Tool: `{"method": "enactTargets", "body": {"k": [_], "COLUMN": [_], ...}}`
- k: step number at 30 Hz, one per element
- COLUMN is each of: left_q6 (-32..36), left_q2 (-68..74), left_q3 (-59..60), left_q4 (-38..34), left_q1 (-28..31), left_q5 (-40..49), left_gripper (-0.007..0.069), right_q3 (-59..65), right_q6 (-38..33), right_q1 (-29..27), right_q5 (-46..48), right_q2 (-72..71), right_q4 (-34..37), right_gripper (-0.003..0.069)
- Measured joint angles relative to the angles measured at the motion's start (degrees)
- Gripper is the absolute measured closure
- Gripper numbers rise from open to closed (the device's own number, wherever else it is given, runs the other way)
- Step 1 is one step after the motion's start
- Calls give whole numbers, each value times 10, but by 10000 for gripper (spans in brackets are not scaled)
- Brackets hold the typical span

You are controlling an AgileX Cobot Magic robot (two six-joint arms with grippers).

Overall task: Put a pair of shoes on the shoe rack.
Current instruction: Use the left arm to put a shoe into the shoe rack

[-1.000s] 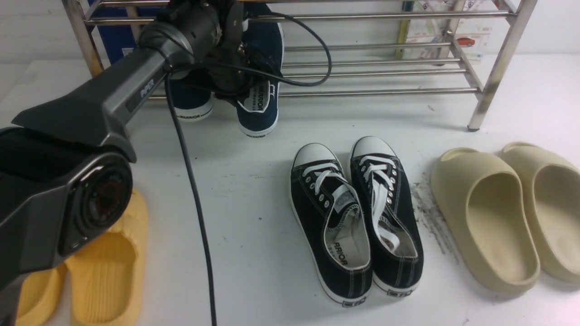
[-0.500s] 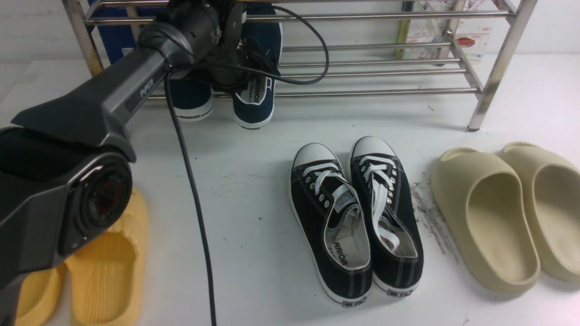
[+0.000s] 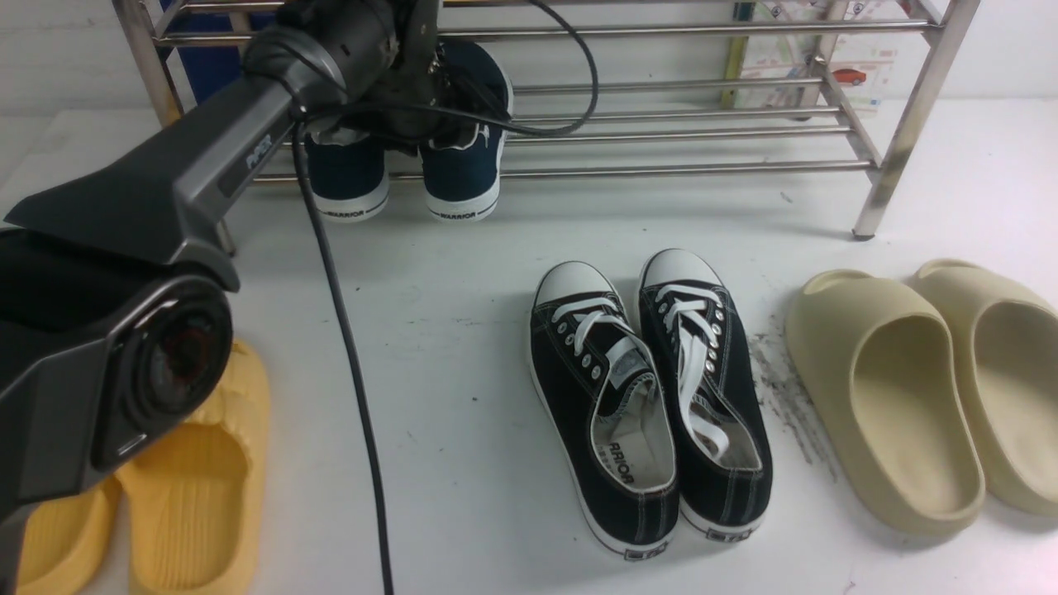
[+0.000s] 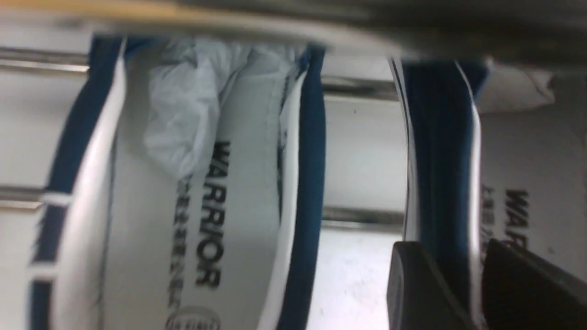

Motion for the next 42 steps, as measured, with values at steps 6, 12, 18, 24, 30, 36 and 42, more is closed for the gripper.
{"method": "enactTargets", "body": {"k": [6, 12, 18, 24, 30, 36, 42], "left_q6": [12, 64, 73, 57, 40, 29, 28], "left_q2": [-60, -85, -83, -57, -45, -43, -45], "left_q3": [-1, 11, 104, 126, 128, 128, 128], "left_q4": [-17, -51, -67, -52, -43, -9, -29], "left_q1": [-29, -76, -85, -56, -36, -35, -34], "left_q5": [98, 175, 157, 66, 8, -37, -26], "left_gripper": [408, 533, 638, 638, 638, 638, 638], "right_q3": [0, 0, 0, 0, 0, 0, 0], "right_q6": [0, 0, 0, 0, 0, 0, 0], "right_q1": [0, 0, 0, 0, 0, 0, 0], "right_q5": [0, 0, 0, 0, 0, 0, 0], "right_q2": [0, 0, 0, 0, 0, 0, 0], "right_q4": [0, 0, 0, 0, 0, 0, 0], "right_gripper": [419, 419, 419, 419, 419, 419, 419]}}
